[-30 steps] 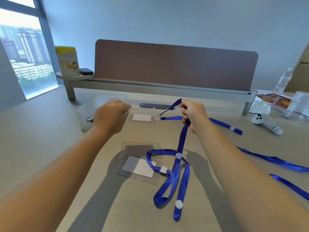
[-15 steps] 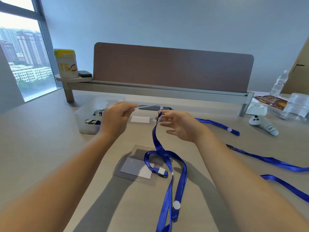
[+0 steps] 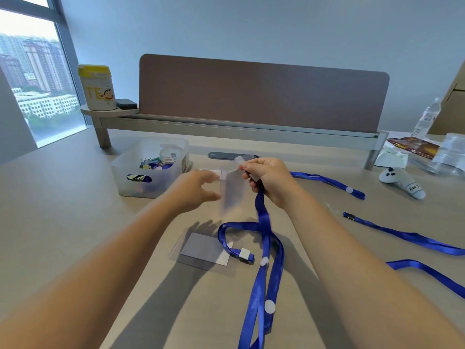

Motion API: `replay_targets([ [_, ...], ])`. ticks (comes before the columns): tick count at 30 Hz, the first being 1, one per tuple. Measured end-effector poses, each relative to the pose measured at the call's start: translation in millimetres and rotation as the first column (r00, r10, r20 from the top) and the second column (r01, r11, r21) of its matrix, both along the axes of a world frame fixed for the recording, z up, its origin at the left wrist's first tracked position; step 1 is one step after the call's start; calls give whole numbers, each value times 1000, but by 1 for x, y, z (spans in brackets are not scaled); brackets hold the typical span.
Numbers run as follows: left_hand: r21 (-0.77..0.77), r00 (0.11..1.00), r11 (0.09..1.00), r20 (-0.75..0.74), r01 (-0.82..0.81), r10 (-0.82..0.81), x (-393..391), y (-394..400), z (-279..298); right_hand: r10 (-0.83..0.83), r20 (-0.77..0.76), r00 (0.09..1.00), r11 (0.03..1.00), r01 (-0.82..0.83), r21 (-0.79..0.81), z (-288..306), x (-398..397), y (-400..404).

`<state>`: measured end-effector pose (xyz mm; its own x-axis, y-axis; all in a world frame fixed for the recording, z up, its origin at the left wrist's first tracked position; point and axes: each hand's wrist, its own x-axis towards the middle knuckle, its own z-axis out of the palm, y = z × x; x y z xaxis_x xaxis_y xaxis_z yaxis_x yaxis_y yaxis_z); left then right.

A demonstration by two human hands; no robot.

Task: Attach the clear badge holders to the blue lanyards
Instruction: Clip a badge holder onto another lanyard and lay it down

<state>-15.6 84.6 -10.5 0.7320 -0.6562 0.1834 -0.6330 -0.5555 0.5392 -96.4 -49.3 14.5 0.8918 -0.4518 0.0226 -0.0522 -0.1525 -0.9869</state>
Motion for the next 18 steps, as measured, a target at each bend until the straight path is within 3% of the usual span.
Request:
replay_targets([
  [3,-191,998,980,29,53,-49,-7,-5,12,3,-4,1000,996,-3,-92,0,1,2],
  [5,-269,992,961,125,70,-37,-10,-8,20,15,-8,1000,989,-16,-145,1,2,2],
  [9,-240,923,967,384,80,19,-9,-12,21,23,-24,999,979,-27,-200,2,3,5],
  [12,-239,815,961,579,138,28,-3,-11,17,24,0,1000,971,-24,-239,3,3,8],
  [18,-151,664,977,748,148,15,-1,-9,22,-48,137,989,897,103,-430,7,4,17],
])
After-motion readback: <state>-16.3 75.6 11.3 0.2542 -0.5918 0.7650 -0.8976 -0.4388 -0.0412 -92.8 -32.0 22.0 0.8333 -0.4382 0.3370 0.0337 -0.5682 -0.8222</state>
